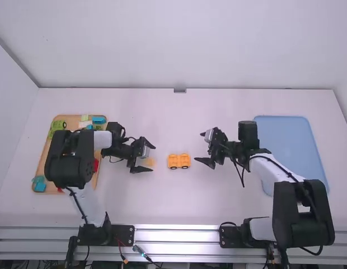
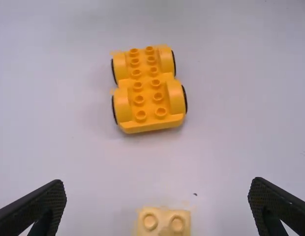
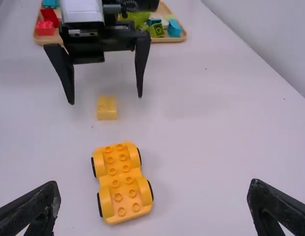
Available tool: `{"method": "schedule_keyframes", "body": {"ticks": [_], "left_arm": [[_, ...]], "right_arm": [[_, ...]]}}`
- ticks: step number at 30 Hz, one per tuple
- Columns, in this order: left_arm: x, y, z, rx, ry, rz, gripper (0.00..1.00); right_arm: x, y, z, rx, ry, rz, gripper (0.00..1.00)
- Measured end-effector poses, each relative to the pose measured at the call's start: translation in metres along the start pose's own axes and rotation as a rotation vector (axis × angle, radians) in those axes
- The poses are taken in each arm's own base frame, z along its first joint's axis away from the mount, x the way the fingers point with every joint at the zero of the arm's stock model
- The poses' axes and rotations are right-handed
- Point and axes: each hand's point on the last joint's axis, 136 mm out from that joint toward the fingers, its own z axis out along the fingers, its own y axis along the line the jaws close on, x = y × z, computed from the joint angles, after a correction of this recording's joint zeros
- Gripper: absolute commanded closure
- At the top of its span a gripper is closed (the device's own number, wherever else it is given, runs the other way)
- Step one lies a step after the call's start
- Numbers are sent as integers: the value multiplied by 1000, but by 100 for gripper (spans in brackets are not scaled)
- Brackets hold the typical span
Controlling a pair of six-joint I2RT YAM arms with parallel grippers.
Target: Assemble lego blocks to make yellow taxi
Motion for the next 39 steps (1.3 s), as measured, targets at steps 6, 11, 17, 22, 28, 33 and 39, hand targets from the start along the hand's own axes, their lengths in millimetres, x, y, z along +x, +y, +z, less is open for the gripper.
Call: {"method": "schedule_keyframes", "body": {"ticks": [6,11,17,22,28,33,39], "left_arm": [[14,-6,0,15,9,-58,0],[18,-9,-7,9,5,-69,0],[17,-2,-1,-3,12,-7,0],[23,-5,5,19,8,-41,1],[35,-11,11,39,5,-87,1],[33,-10,10,44,6,-97,2],[36,-3,8,40,31,-87,38]], "right_arm": [[3,4,0,-13,10,18,1],[2,6,2,-20,9,2,1],[-4,18,12,-66,2,-49,1],[-7,26,18,-93,-1,-79,1],[-7,30,23,-103,13,-98,1],[-7,31,24,-105,15,-100,1],[-7,31,24,-105,16,-99,1]]}}
